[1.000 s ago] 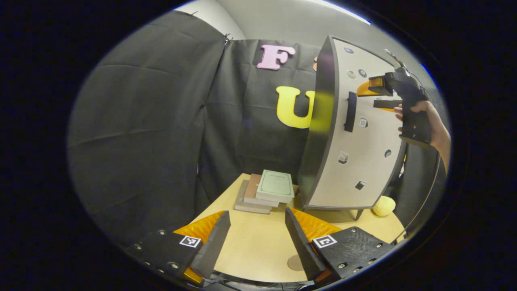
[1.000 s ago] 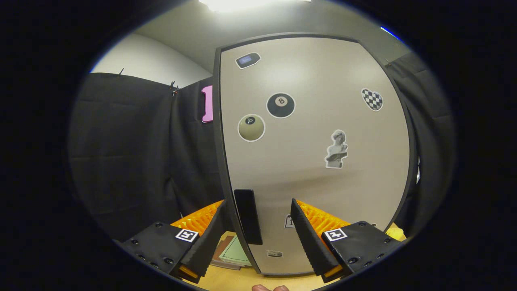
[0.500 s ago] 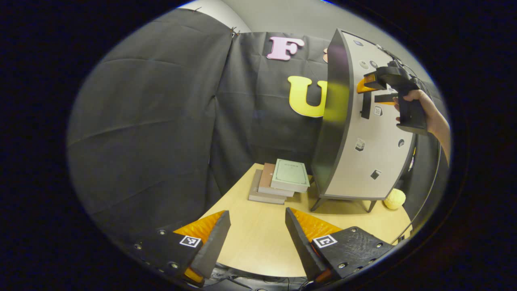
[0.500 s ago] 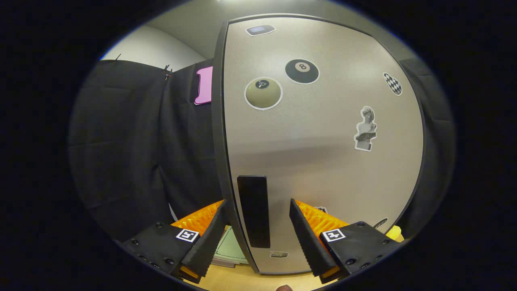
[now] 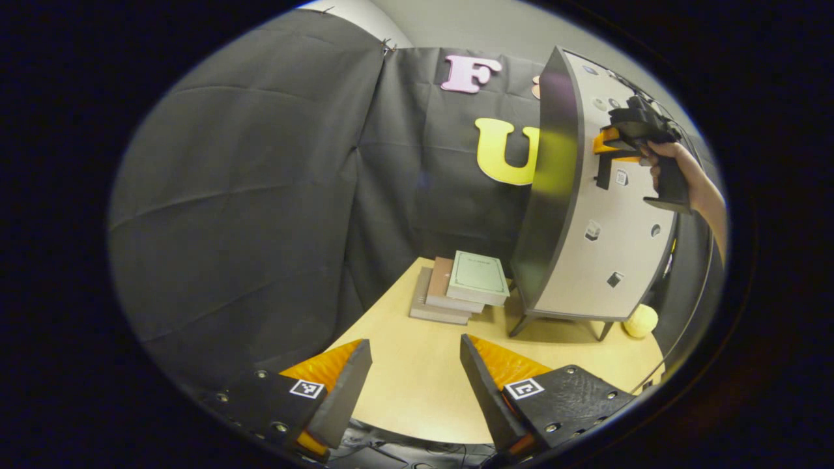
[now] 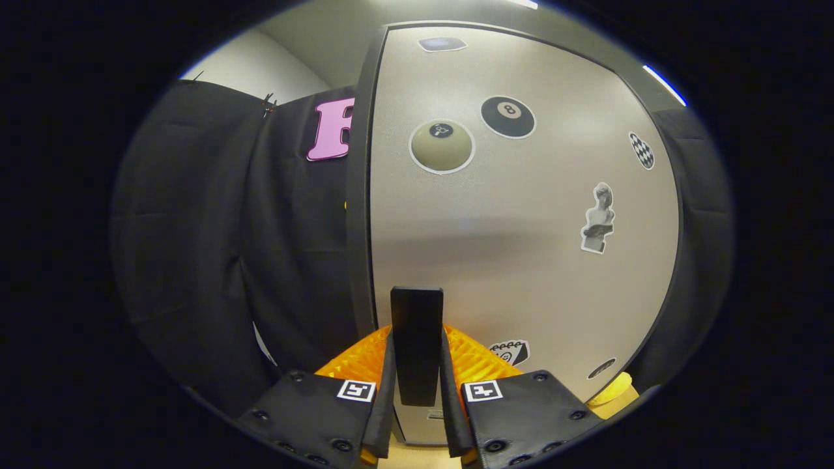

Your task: Open the cabinet door with the right hand, grasp the bottle in the cabinet with the left hand and place it on the coaster, then close the cabinet door with the right hand.

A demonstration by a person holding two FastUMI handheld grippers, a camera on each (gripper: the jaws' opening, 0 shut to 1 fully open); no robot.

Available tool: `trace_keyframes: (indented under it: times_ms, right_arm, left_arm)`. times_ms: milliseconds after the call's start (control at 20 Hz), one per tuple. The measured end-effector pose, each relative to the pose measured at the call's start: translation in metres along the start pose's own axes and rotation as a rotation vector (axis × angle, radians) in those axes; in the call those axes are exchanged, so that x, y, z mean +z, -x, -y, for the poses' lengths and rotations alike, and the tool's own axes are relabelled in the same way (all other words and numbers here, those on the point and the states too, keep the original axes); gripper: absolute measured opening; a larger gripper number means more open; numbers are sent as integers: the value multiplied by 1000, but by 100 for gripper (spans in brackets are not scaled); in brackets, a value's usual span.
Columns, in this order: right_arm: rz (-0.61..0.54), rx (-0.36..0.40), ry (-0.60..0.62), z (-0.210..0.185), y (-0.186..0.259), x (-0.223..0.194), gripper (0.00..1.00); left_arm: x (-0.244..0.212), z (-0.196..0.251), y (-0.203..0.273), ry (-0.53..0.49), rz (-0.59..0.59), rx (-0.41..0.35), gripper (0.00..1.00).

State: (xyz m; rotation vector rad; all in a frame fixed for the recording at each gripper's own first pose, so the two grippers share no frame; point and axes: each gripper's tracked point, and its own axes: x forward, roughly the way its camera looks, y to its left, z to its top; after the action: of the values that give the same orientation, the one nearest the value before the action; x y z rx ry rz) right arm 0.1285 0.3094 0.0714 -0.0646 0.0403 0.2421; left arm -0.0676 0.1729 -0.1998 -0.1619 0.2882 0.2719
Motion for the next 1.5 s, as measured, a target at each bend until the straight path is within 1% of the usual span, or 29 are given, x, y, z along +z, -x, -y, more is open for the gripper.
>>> trace_keyframes:
  times_ms: [100, 150, 200, 250, 300, 350, 400, 450, 550, 600, 650, 700, 750, 800, 850, 900, 950, 1000, 1050, 1100, 1150, 1200, 1250, 1300, 1400, 1450, 1500]
  right_arm:
    - [-4, 19, -2, 0, 0, 0, 32]
    - [4, 18, 1, 1, 2, 0, 36]
    - [6, 17, 5, 0, 3, 1, 29]
    - [9, 17, 15, 0, -2, 1, 29]
    - [6, 24, 13, 0, 0, 0, 24]
    - [4, 34, 6, -1, 5, 0, 21]
    - [1, 49, 3, -2, 2, 0, 17]
    - [-5, 64, 1, -1, 2, 1, 17]
    - [-23, 92, 19, -1, 7, -2, 8]
    - [-24, 101, 27, -1, 11, -2, 12]
    - [-22, 110, 33, -2, 15, -2, 12]
    - [-16, 119, 34, -3, 21, -2, 8]
    - [-13, 131, 42, -3, 24, -3, 8]
    - [-9, 146, 47, -3, 29, -2, 12]
    - [-5, 167, 52, -3, 36, -3, 12]
    - [-2, 188, 50, -3, 41, -4, 12]
    - [-1, 209, 49, -2, 46, -5, 12]
    - [0, 227, 48, -2, 51, -5, 12]
    - [1, 243, 48, -2, 57, -5, 12]
    - [2, 259, 50, -2, 66, -5, 12]
    - [6, 273, 50, 0, 71, -6, 12]
    - [11, 289, 55, 3, 75, -7, 12]
    - [15, 305, 55, 6, 79, -8, 12]
    - [14, 319, 50, 7, 81, -8, 12]
    - [9, 345, 46, 11, 82, -10, 12]
    - [9, 357, 49, 13, 83, -11, 12]
    - [8, 369, 50, 15, 86, -11, 12]
  left_arm:
    - [1, -4, 3, -2, 4, 3, 85]
    - [0, -5, 5, -2, 5, 4, 85]
    - [-1, -6, 8, -3, 4, 4, 85]
    - [-1, -6, 11, -5, 5, 3, 85]
    - [-2, -4, 13, -9, 5, -1, 82]
    - [-5, -3, 15, -14, 1, -3, 85]
    - [-8, -3, 18, -17, -3, -4, 85]
    - [-10, -3, 20, -17, -7, -3, 85]
    - [-12, -2, 26, -7, -3, 0, 85]
    - [-12, 1, 27, 1, 1, 0, 82]
    - [-12, 4, 28, 6, 4, 0, 85]
    - [-12, 7, 29, 8, 1, 1, 85]
    - [-13, 10, 30, 7, -10, 7, 85]
    - [-13, 14, 31, 2, -15, 10, 85]
    - [-10, 19, 32, -6, -13, 8, 87]
    - [-6, 27, 34, -16, -6, 6, 85]
    - [-2, 34, 35, -25, -2, 0, 84]
    - [-3, 40, 42, -32, 3, -5, 85]
    - [-3, 45, 47, -38, 7, -10, 82]
    - [-3, 51, 52, -44, 12, -15, 85]
    - [-2, 57, 56, -48, 14, -14, 85]
    - [-2, 64, 60, -50, 15, -13, 82]
    - [-1, 71, 63, -52, 14, -13, 82]
    - [-3, 79, 65, -54, 10, -12, 85]
    - [1, 96, 75, -62, 18, -17, 85]
    - [4, 103, 82, -70, 29, -20, 82]
    - [4, 109, 88, -77, 30, -16, 82]
